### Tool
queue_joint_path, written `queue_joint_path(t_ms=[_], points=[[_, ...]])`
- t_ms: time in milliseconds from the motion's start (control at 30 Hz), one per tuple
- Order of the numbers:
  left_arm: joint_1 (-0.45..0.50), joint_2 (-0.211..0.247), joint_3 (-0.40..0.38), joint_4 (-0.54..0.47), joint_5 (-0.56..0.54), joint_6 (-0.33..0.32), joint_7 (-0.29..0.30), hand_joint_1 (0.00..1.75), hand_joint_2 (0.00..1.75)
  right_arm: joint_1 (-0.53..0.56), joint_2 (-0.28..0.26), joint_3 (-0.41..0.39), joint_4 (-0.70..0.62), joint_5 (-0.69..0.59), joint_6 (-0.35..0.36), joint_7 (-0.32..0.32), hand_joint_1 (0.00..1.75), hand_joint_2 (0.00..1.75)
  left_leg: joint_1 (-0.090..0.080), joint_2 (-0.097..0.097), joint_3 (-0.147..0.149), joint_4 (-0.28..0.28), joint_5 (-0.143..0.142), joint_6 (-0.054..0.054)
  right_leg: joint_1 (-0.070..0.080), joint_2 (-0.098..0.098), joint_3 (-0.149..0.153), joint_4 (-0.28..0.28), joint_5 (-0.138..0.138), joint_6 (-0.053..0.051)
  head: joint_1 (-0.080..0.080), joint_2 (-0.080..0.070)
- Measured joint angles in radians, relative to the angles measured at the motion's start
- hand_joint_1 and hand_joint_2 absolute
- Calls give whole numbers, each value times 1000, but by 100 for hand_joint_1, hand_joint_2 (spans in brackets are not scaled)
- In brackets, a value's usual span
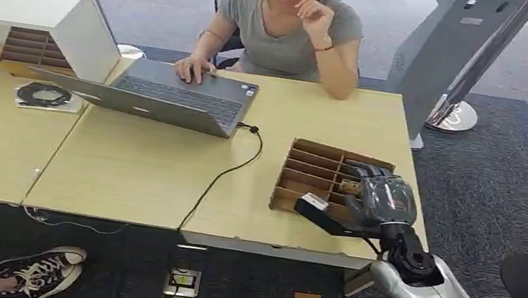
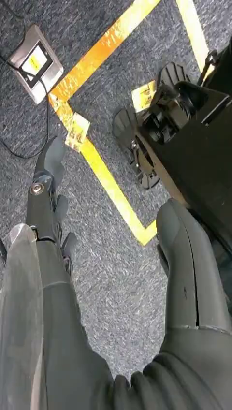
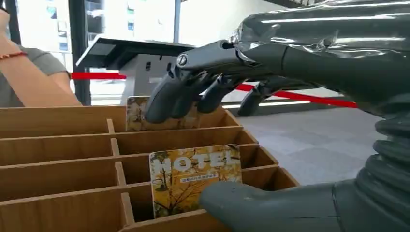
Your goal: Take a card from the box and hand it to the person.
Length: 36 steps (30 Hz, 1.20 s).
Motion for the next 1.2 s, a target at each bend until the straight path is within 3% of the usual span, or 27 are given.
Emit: queue_joint_path(t_ms=[867,1000,1200], points=[[2,-1,1,0,3,12,-2,0,175,-26,0,25,62,-5,-7,13,86,175,0,0,0,0,0,0,0,0,0,0,0,0,0,0],[3,-1,1,0,3,13,-2,0,175,-29,0,27,64,-5,-7,13,94,175,0,0,0,0,0,0,0,0,0,0,0,0,0,0],[3,-1,1,0,3,13,-2,0,175,-33,0,33,70,-6,-10,12,136,175,0,0,0,0,0,0,0,0,0,0,0,0,0,0]])
